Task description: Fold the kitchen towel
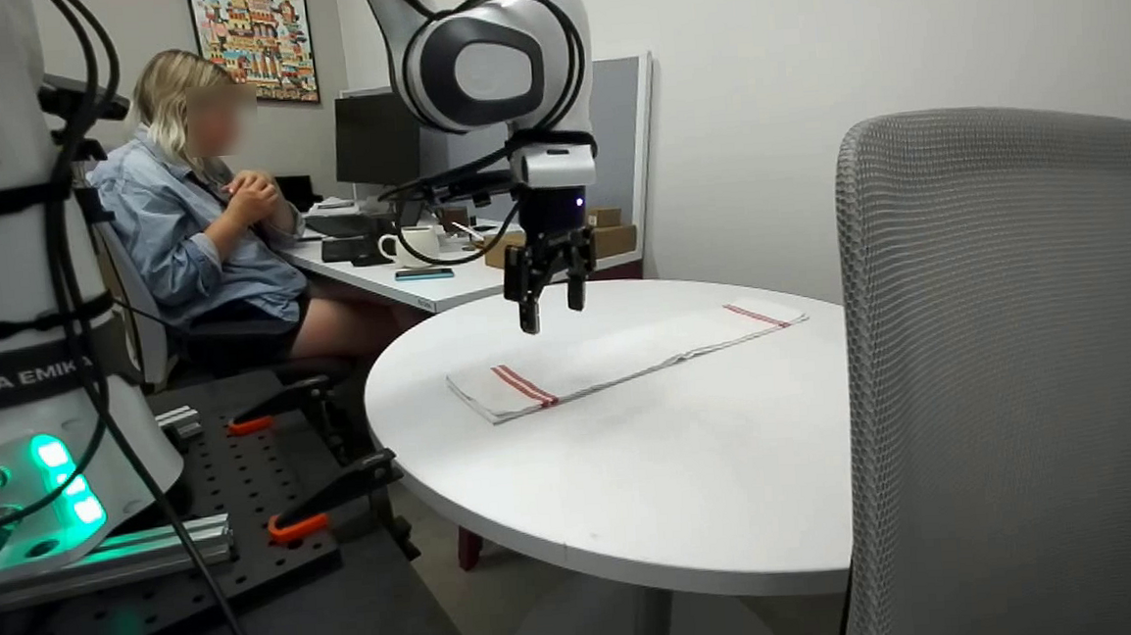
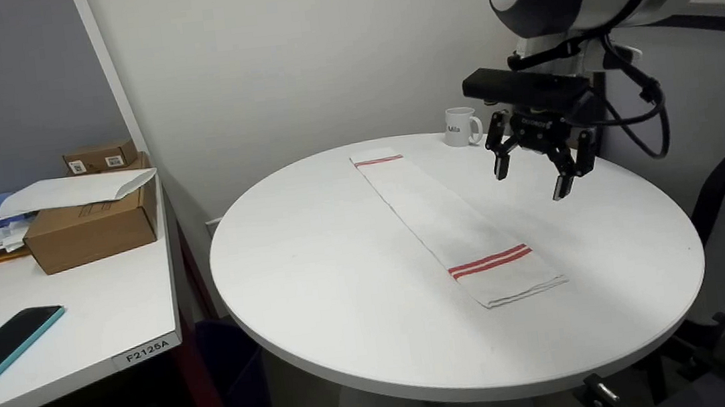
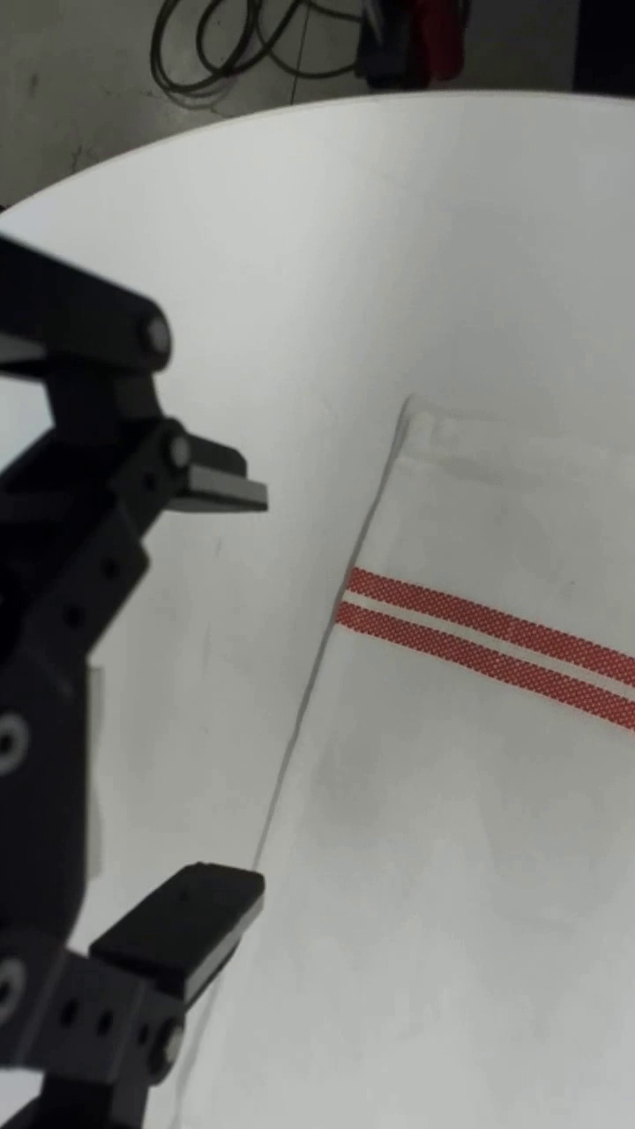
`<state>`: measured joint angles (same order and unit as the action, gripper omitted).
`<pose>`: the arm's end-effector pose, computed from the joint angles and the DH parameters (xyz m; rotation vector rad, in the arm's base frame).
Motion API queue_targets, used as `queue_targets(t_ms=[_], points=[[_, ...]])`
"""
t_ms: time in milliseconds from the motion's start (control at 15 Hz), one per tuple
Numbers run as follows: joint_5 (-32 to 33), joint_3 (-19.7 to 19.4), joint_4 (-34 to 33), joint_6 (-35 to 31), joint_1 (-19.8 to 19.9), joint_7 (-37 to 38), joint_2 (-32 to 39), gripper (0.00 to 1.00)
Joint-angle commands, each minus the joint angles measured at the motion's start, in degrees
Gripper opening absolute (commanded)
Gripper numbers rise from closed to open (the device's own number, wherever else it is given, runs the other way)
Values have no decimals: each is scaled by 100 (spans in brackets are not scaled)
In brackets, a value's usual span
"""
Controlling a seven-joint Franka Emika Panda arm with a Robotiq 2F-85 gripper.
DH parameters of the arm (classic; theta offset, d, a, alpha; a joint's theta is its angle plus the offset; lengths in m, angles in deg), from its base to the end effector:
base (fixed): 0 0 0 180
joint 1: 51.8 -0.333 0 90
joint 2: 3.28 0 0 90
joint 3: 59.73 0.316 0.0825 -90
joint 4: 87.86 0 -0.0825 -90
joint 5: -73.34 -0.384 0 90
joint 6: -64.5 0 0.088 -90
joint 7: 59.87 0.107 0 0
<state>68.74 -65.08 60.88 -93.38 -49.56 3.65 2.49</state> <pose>0.4432 -0.0632 0.2265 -2.4490 1.8886 -0.0646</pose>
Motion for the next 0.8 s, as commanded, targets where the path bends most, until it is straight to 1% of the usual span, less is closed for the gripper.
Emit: queue_targets(t_ms=[0,200,400,733], points=[[607,-235,242,-503,-196,1172,7,100],[857,-291,308,-492,-230,1673,28,100],[631,-142,404,-479,-238,1594,156,100],[625,-19,586,-648,-523,1625,547,100]])
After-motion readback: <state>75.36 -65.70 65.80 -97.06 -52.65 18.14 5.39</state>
